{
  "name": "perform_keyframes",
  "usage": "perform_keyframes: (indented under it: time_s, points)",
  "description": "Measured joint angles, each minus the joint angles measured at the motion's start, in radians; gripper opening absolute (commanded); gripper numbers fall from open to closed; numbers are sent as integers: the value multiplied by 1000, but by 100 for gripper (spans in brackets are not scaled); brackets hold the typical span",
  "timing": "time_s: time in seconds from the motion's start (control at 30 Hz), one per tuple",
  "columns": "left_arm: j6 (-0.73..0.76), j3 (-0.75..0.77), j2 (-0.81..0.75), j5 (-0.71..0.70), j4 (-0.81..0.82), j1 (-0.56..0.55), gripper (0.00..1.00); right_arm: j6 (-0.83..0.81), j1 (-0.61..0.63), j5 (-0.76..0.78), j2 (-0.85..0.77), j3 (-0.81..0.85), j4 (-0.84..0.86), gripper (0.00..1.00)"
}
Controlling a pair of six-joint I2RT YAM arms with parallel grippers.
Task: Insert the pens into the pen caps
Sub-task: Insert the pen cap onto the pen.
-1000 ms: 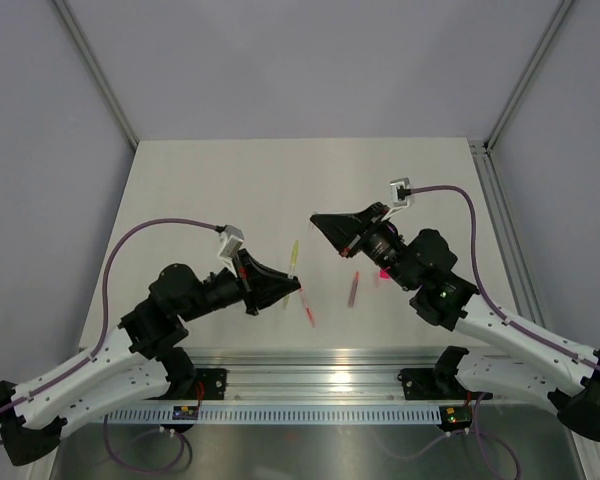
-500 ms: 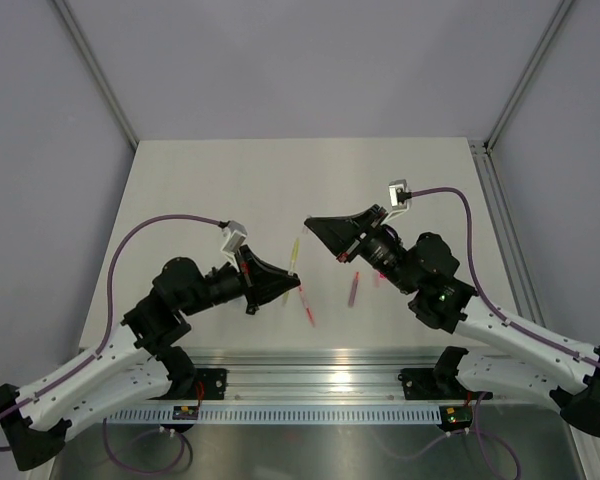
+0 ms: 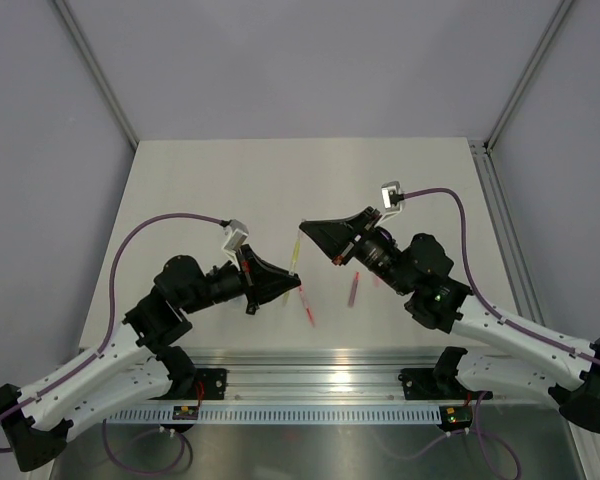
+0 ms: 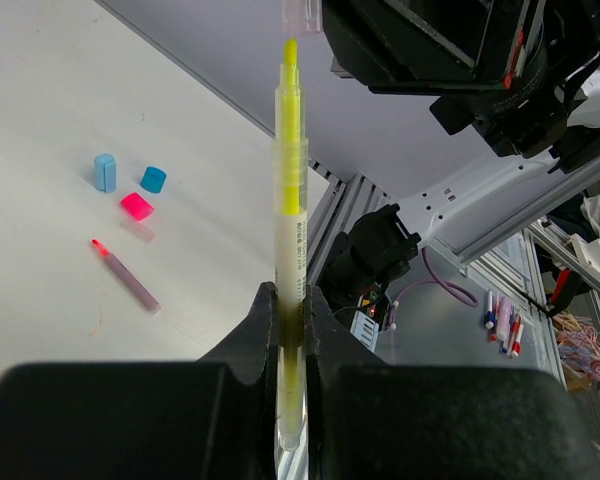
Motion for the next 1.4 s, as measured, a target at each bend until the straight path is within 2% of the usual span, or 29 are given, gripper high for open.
perform_keyframes:
  time_s: [1.4]
  points:
    - [-18, 1, 6, 49, -11, 17, 0, -52, 64, 12, -29, -64, -14, 0]
